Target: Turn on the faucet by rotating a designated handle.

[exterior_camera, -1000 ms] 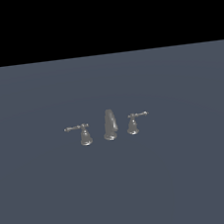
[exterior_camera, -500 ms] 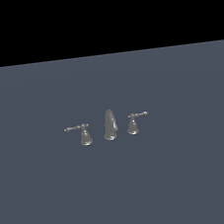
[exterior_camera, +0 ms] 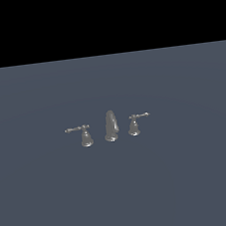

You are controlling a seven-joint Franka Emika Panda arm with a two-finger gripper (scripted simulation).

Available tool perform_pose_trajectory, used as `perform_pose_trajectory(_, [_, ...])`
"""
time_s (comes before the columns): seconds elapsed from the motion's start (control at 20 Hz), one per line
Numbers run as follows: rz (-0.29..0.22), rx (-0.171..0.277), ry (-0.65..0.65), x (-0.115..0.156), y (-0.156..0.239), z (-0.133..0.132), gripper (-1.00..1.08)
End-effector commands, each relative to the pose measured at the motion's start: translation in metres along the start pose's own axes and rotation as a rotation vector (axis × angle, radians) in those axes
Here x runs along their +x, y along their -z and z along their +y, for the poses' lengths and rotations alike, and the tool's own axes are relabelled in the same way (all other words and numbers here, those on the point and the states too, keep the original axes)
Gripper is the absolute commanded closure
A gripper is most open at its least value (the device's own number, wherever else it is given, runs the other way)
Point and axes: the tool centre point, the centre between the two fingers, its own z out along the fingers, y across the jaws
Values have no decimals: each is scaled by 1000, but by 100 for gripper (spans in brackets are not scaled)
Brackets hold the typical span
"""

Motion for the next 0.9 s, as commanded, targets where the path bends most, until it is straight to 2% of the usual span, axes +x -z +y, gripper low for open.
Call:
perform_pose_trajectory(0.0, [-1, -1, -55, 3, -17, -11, 108])
perform_pose_trajectory(0.85, [-11, -3, -414, 43, -129, -78, 108])
